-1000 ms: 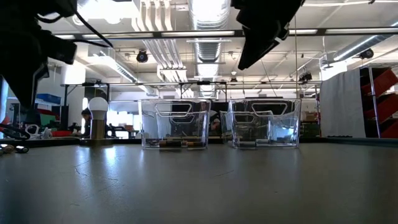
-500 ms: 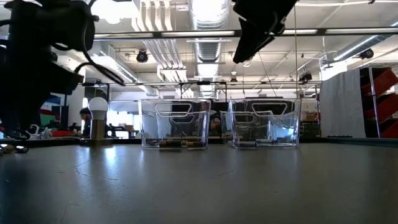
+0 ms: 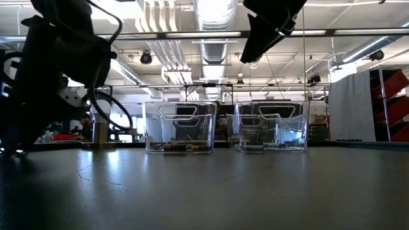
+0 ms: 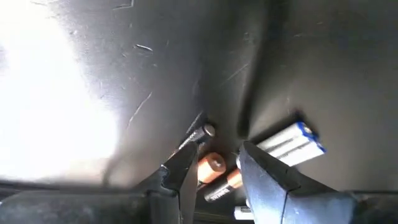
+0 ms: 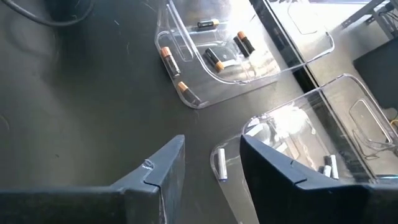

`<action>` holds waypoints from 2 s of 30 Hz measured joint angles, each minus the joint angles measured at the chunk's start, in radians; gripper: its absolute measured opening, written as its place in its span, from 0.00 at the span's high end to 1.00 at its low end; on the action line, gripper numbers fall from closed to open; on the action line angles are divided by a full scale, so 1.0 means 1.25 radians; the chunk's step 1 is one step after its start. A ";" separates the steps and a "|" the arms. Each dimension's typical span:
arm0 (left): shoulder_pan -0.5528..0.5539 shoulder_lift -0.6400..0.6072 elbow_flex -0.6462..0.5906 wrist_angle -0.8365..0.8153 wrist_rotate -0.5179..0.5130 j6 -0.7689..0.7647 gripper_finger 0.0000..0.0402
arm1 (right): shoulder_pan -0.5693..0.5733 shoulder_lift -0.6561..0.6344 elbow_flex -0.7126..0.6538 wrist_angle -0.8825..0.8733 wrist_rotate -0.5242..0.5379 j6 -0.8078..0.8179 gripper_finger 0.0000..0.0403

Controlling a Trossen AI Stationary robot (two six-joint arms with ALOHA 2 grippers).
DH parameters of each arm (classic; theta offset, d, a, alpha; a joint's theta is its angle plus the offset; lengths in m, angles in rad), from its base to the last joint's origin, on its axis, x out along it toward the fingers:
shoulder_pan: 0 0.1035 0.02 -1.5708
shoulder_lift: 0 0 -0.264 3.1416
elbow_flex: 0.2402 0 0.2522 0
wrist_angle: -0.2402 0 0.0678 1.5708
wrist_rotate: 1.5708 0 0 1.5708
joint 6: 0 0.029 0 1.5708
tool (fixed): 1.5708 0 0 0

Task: Sort batteries
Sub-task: Put the black battery into the left transparent bin

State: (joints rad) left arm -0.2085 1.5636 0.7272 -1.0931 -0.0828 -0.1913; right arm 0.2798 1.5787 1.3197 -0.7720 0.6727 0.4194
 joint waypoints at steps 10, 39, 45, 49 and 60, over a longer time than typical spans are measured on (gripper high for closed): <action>0.001 0.067 0.003 0.001 0.001 0.004 0.75 | 0.000 0.000 0.000 0.000 -0.001 0.000 0.70; 0.001 0.071 0.151 0.059 -0.157 0.148 1.00 | 0.008 0.000 0.029 -0.002 -0.085 0.019 0.71; 0.004 0.071 0.122 -0.019 -0.193 0.293 0.99 | 0.020 0.000 0.034 -0.005 -0.085 0.021 0.71; 0.005 0.071 0.090 -0.025 -0.190 0.334 0.96 | 0.031 0.000 0.034 -0.006 -0.085 0.027 0.69; 0.014 0.070 0.061 -0.056 -0.129 0.284 0.82 | 0.043 0.000 0.034 -0.006 -0.085 0.036 0.66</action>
State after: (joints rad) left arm -0.1914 1.6508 0.8039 -1.1632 -0.2441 0.1642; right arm 0.3337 1.5784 1.3628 -0.7792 0.5669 0.4644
